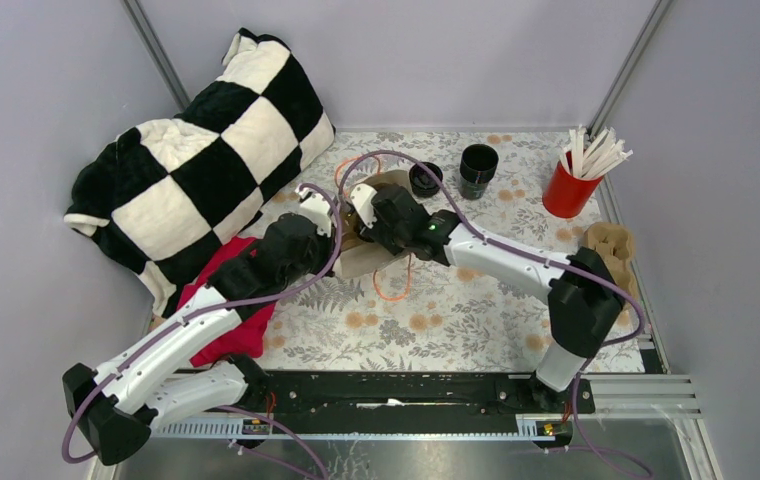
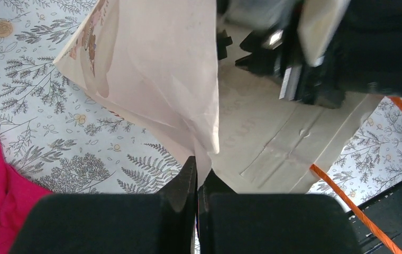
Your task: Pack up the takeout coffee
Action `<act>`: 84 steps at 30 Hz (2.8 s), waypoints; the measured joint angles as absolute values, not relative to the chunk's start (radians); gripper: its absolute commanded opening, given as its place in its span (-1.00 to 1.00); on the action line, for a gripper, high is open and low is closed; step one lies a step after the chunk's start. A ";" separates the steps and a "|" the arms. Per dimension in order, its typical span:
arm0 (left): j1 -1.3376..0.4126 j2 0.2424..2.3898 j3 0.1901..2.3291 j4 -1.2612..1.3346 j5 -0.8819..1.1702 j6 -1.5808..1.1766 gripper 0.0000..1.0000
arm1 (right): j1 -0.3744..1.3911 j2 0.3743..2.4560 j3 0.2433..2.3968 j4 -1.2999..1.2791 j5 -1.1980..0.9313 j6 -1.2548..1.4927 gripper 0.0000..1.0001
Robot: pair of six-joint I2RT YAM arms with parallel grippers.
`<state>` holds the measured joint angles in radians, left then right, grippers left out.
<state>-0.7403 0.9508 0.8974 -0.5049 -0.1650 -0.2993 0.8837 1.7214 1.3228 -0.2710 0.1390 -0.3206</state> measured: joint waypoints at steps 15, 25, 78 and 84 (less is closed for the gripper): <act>-0.741 0.973 0.898 -0.528 -0.165 -0.311 -1.00 | 0.883 1.564 1.308 -0.237 0.107 -0.219 -0.07; -0.741 0.978 0.900 -0.531 -0.150 -0.311 -1.00 | 0.883 1.593 1.217 -0.142 0.059 -0.227 0.29; -0.740 0.999 1.052 -0.639 -0.154 -0.323 -1.00 | 0.842 1.460 1.166 -0.303 -0.150 -0.175 0.99; -0.740 0.999 1.052 -0.638 -0.154 -0.326 -1.00 | 0.842 1.454 1.161 -0.359 -0.149 -0.350 0.61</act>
